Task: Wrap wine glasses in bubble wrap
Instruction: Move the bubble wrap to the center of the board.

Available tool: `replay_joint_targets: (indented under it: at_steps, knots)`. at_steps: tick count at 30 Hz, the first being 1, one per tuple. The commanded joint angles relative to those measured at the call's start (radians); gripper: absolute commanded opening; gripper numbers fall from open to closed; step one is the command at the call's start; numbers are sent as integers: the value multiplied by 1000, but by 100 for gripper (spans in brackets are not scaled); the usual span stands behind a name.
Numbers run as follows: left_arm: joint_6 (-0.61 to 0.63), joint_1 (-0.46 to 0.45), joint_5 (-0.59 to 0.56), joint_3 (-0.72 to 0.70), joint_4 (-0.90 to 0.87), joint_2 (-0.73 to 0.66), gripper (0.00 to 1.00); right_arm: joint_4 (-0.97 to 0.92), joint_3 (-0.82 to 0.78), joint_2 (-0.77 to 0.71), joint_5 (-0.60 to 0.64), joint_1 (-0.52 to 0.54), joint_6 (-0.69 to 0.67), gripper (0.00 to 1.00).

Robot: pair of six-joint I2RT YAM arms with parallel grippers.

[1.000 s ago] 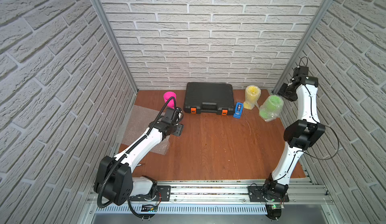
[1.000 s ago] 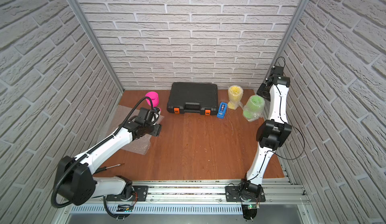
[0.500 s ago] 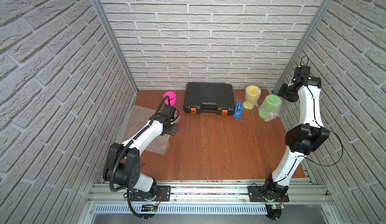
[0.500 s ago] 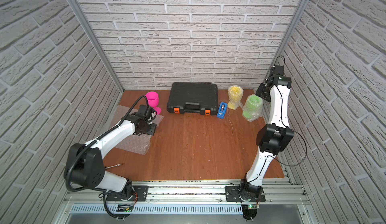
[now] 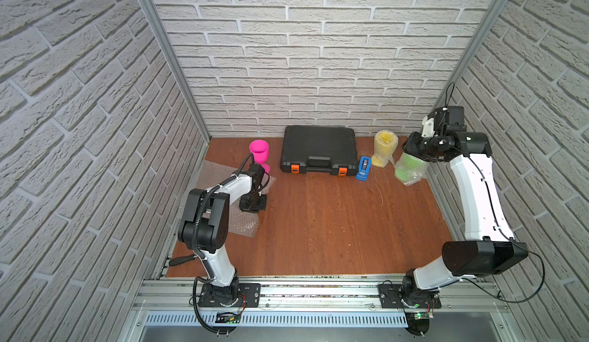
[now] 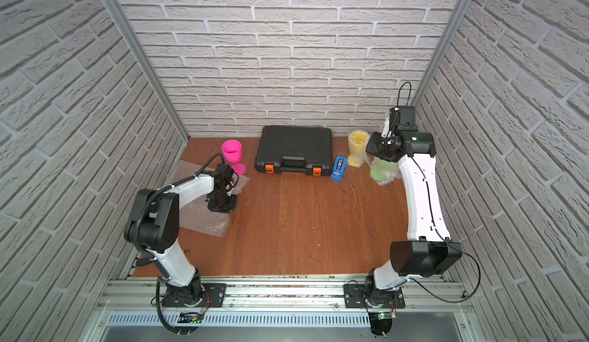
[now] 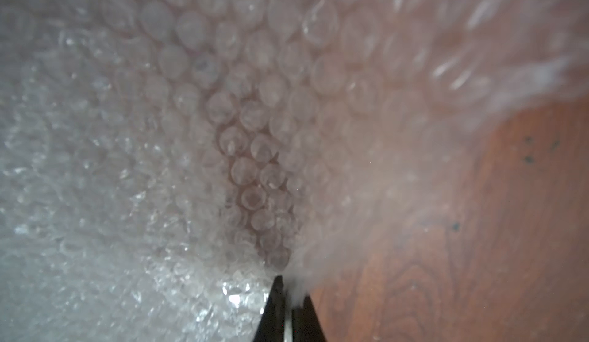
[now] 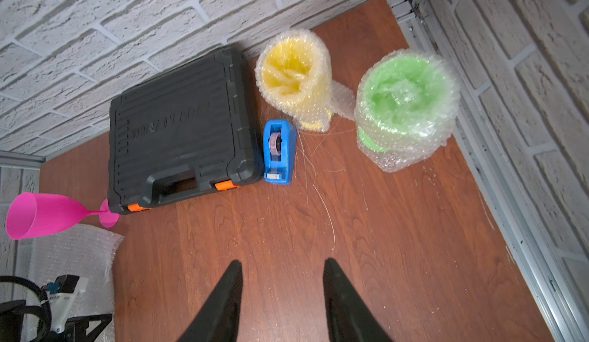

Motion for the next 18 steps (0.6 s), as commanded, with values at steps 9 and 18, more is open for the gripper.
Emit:
replay_joint_targets:
  at_steps: [9, 18]
  knots:
    - [-395, -298, 362, -36, 171, -234, 0, 94, -163, -98, -49, 40, 24, 41]
    - [-877, -632, 345, 46, 649, -49, 0, 132, -232, -88, -76, 61, 12, 40]
